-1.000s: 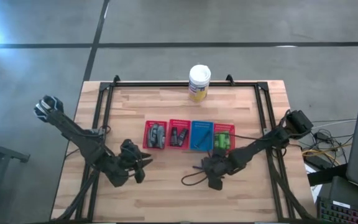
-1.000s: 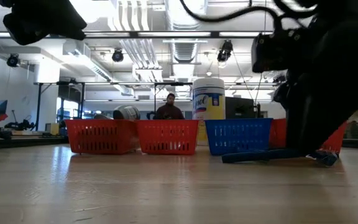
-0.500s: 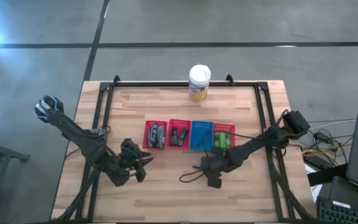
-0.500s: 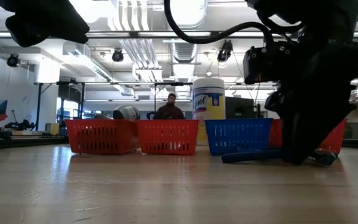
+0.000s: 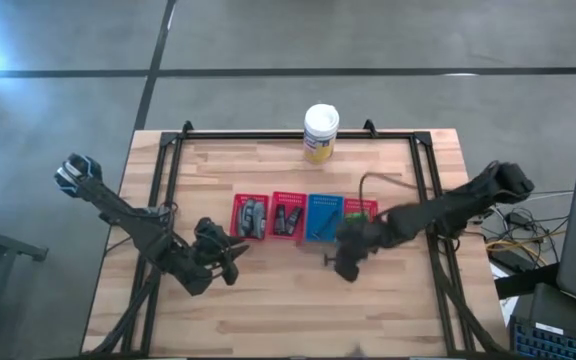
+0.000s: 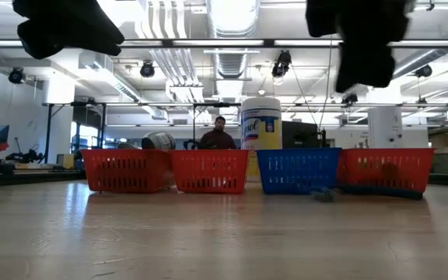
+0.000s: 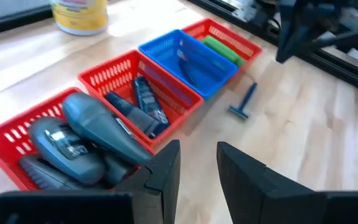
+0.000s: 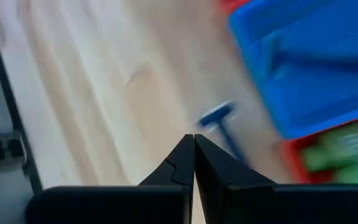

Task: Pick & Place Travel size toiletries
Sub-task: Put the blue razor into the blue bin

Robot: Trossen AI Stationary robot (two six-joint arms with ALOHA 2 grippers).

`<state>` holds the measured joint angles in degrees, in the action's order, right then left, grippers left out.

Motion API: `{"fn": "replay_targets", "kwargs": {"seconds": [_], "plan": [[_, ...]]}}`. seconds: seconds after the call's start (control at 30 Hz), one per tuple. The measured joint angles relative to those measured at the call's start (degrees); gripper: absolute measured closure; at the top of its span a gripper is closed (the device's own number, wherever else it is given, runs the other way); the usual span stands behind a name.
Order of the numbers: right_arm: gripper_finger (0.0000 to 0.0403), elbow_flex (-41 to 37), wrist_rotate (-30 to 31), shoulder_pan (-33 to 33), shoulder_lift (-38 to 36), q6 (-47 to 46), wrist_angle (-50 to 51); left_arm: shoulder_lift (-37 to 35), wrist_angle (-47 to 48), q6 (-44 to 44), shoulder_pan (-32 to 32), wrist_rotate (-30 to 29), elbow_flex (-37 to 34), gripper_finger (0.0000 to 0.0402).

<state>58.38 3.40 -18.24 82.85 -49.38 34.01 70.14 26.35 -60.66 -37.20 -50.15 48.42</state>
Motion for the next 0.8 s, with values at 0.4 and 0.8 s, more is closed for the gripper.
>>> {"fn": "replay_targets", "kwargs": {"seconds": [0.4, 0.8], "plan": [[0.0394, -2.58, 6.0, 2.23, -1.28, 3.63, 7.77, 0.01, -0.18, 2.69, 3.79, 3.2, 0.01, 0.0291], [0.0256, 3.98, -4.08, 3.23, 7.36, 2.19, 4.73, 0.01, -0.11, 13.98, 3.81, 12.02, 0.0, 0.0291]]}}
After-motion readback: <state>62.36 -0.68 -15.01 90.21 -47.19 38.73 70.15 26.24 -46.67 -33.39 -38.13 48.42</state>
